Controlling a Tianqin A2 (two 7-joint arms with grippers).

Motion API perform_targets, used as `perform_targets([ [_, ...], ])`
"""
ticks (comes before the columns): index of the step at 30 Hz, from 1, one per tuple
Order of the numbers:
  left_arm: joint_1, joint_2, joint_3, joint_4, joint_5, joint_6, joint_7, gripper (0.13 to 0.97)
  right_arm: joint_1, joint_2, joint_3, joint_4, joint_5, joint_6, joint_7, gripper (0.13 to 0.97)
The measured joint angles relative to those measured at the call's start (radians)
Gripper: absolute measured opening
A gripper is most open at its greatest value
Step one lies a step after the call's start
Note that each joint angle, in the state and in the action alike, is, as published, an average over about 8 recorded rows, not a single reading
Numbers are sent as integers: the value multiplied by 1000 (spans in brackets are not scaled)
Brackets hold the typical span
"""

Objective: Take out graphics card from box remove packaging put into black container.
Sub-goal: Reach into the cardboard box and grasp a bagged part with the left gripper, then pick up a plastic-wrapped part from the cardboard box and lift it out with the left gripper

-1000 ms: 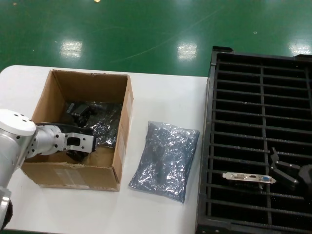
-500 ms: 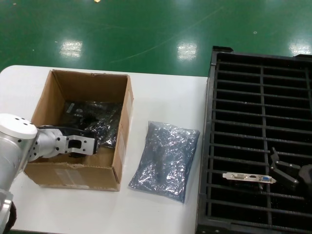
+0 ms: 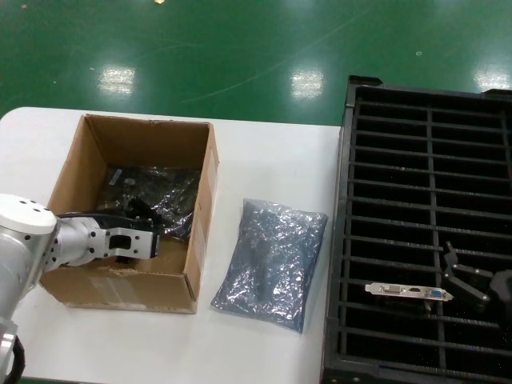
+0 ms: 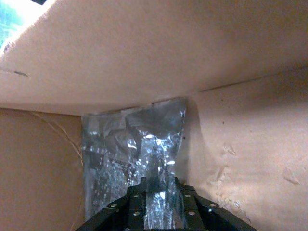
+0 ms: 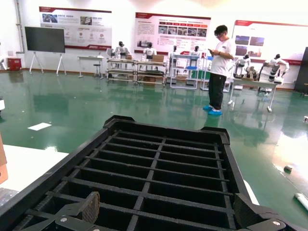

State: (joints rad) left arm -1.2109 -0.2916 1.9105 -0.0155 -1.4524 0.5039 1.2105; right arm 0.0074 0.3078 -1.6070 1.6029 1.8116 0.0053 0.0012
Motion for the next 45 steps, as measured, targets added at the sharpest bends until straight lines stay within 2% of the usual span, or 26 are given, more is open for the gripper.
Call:
perform_targets([
  [7, 2, -7, -18, -2, -18, -5, 21, 220, 0, 0, 0, 0, 0, 0, 0, 966],
  [12, 0, -7, -41, -5, -42, -15, 70, 180, 0, 0, 0, 0, 0, 0, 0, 966],
  [18, 1, -7, -83, -9, -83, -30, 165, 161, 0, 0, 0, 0, 0, 0, 0, 966],
  [24, 5, -11, -145, -17, -145, -36, 294, 142, 0, 0, 0, 0, 0, 0, 0, 966],
  [27, 7, -14, -179, -28, -179, -25, 359, 141, 0, 0, 0, 0, 0, 0, 0, 966],
  [30, 18, -20, -197, -63, -198, -3, 387, 141, 0, 0, 0, 0, 0, 0, 0, 966],
  [32, 37, -29, -196, -111, -199, 14, 372, 140, 0, 0, 0, 0, 0, 0, 0, 966],
  [35, 83, -49, -178, -219, -184, 31, 305, 140, 0, 0, 0, 0, 0, 0, 0, 966],
  [45, 270, -159, -106, -666, -90, 16, -29, 140, 0, 0, 0, 0, 0, 0, 0, 966],
])
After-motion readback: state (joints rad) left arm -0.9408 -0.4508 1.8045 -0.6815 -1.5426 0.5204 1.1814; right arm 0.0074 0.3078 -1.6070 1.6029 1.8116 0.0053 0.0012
